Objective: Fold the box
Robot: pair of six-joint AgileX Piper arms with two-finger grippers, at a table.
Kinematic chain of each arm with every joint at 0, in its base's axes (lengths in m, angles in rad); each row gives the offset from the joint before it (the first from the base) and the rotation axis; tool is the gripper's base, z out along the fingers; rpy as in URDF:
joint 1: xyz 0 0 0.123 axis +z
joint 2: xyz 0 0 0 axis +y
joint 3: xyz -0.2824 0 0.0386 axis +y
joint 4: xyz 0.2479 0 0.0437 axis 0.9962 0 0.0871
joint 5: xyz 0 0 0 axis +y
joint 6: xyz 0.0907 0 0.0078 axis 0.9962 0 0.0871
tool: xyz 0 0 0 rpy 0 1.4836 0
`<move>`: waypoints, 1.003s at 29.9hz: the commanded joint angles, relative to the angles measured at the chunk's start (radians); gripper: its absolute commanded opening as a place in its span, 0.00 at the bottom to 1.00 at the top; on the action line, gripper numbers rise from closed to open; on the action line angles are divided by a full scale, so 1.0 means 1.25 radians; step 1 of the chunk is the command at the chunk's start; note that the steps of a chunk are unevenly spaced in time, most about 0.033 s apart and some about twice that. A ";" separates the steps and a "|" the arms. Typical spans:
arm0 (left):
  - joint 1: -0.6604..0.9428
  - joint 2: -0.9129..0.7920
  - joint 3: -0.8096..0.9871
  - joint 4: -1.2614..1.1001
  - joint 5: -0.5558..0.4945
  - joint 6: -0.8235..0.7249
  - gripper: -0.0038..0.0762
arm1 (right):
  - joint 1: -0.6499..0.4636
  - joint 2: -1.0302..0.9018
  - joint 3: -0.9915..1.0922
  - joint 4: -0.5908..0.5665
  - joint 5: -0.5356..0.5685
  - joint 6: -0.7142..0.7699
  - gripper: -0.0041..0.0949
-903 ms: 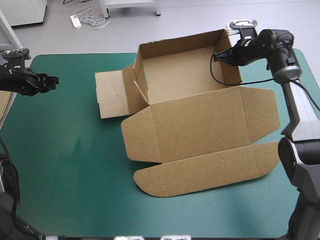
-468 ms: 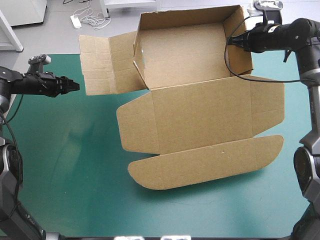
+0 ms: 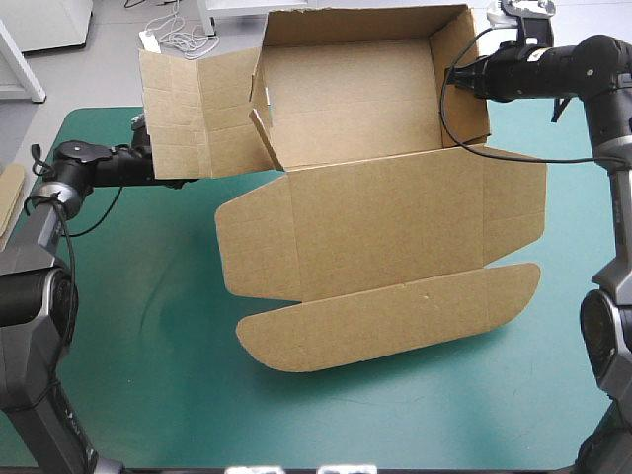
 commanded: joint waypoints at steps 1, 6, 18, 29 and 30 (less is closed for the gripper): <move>-0.034 -0.046 -0.019 -0.161 -0.006 0.032 0.46 | -0.005 -0.042 -0.024 0.027 -0.043 0.004 0.02; -0.042 -0.046 -0.019 -0.366 0.060 0.065 0.46 | -0.005 -0.033 -0.024 -0.011 -0.019 0.004 0.02; -0.059 -0.057 -0.021 -0.538 0.218 0.054 0.46 | -0.005 -0.022 -0.024 -0.015 -0.028 0.004 0.02; -0.103 -0.082 -0.077 -0.538 0.218 0.023 0.46 | -0.005 -0.005 -0.024 -0.038 -0.049 0.020 0.02; -0.110 -0.082 -0.091 -0.537 0.218 0.018 0.46 | -0.005 -0.004 -0.024 -0.035 -0.053 0.022 0.02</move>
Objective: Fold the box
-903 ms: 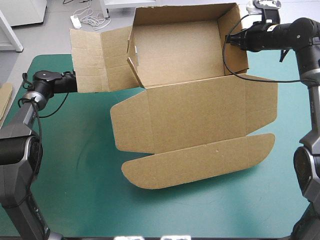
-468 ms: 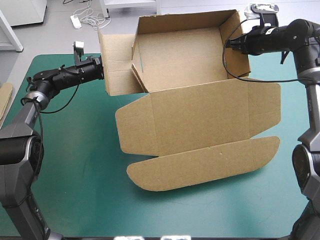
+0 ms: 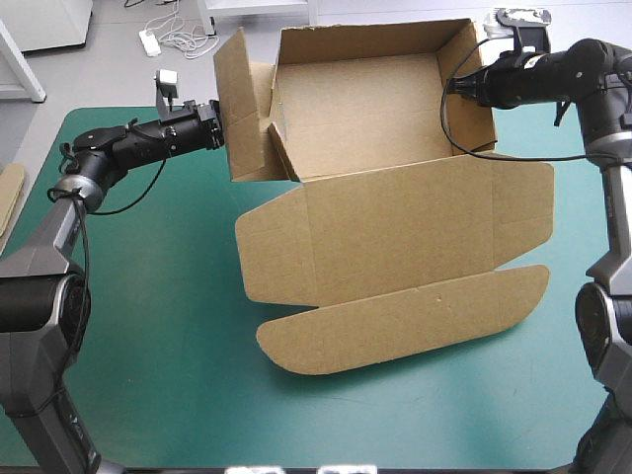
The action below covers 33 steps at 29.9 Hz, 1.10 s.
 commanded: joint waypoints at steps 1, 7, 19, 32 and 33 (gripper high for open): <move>-0.030 -0.057 -0.067 -0.123 0.092 -0.018 0.46 | -0.005 -0.035 -0.024 0.031 -0.060 0.014 0.02; -0.054 -0.057 -0.143 -0.084 0.091 -0.044 0.52 | -0.005 -0.033 -0.024 0.029 -0.072 0.016 0.02; -0.086 -0.055 -0.236 0.179 0.042 -0.193 0.60 | -0.005 -0.033 -0.024 0.032 -0.068 0.035 0.02; -0.193 -0.055 -0.400 0.560 -0.008 -0.426 0.60 | 0.028 -0.031 -0.024 0.000 -0.060 0.086 0.03; -0.202 -0.055 -0.409 0.575 -0.013 -0.444 0.60 | 0.028 -0.031 -0.024 0.000 -0.060 0.090 0.03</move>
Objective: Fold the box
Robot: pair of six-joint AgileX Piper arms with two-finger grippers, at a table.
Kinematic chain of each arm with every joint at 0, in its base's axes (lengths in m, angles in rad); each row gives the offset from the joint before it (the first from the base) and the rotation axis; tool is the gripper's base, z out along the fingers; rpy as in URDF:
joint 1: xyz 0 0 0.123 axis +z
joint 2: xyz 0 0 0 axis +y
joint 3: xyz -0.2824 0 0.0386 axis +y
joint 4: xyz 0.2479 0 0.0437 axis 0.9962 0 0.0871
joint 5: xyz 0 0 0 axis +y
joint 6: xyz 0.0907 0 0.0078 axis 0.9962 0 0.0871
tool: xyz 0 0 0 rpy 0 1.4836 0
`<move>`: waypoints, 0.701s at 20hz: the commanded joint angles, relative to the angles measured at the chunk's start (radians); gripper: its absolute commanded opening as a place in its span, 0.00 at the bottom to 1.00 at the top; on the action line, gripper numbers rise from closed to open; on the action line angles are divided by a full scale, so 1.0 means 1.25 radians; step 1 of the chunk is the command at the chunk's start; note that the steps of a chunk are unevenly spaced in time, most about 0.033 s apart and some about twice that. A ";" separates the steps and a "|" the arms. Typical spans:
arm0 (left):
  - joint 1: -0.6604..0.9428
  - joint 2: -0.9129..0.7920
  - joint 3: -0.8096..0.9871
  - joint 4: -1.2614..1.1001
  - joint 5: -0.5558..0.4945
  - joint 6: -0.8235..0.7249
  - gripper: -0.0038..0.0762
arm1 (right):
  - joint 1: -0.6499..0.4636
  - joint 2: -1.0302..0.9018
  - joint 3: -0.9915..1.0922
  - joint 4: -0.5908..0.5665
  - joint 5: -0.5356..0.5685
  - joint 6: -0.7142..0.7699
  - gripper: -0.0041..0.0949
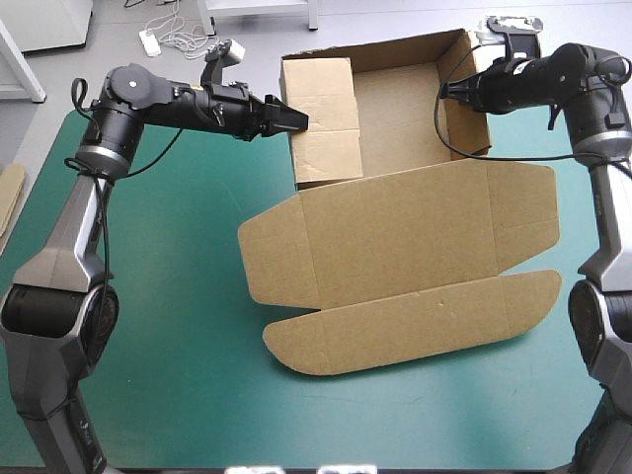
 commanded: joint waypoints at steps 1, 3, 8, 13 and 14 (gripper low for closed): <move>-0.035 -0.052 -0.052 0.005 -0.029 -0.057 0.60 | 0.005 -0.047 -0.024 0.059 -0.060 0.035 0.03; -0.056 -0.052 -0.070 0.080 -0.029 -0.112 0.59 | 0.005 -0.047 -0.024 0.054 -0.056 0.045 0.03; -0.126 -0.049 -0.097 0.335 -0.039 -0.248 0.59 | 0.015 -0.047 -0.024 0.043 -0.049 0.079 0.03; -0.146 -0.040 -0.107 0.464 -0.038 -0.294 0.52 | 0.076 -0.041 -0.024 -0.057 -0.028 0.105 0.03; -0.146 -0.040 -0.111 0.475 -0.038 -0.298 0.50 | 0.085 -0.040 -0.024 -0.075 -0.023 0.109 0.03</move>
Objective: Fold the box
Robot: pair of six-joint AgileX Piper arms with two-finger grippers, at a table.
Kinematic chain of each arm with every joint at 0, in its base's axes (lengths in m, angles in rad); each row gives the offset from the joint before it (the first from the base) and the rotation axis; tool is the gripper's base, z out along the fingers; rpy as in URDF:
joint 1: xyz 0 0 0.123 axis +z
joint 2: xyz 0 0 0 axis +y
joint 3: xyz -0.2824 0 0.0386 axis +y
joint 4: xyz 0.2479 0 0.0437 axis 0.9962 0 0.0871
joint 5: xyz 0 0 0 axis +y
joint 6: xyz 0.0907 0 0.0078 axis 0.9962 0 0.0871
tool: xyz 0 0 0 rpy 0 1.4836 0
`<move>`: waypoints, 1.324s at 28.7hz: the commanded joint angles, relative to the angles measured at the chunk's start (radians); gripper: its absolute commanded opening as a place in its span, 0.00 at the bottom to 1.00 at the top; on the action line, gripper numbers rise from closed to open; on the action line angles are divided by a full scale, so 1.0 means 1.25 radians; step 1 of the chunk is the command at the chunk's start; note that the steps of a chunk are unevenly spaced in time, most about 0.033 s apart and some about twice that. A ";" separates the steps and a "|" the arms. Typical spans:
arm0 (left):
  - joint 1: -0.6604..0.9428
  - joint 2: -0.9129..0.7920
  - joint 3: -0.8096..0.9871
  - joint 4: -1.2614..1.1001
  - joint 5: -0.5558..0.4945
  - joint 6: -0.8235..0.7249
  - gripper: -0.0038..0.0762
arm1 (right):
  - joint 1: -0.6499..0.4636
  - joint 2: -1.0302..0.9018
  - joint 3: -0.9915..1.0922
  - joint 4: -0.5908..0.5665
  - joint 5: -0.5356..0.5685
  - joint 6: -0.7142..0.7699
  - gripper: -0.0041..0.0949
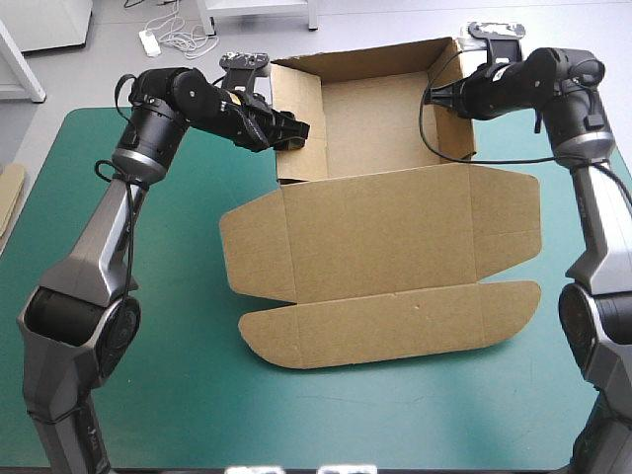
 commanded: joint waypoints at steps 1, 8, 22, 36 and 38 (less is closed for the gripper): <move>-0.009 -0.043 -0.039 0.008 -0.026 -0.017 0.50 | 0.029 -0.036 -0.024 0.001 -0.029 0.027 0.03; -0.011 -0.011 -0.085 0.096 0.060 -0.044 0.50 | 0.038 -0.031 -0.024 -0.001 0.001 0.038 0.03; -0.012 0.021 -0.117 0.111 0.079 -0.049 0.30 | 0.077 -0.013 -0.024 -0.069 0.015 0.070 0.04; -0.028 0.028 -0.117 0.235 0.079 -0.009 0.04 | 0.077 0.009 -0.024 -0.074 0.026 0.078 0.04; -0.028 0.034 -0.117 0.242 0.079 -0.015 0.04 | 0.077 0.013 -0.024 -0.074 0.033 0.073 0.04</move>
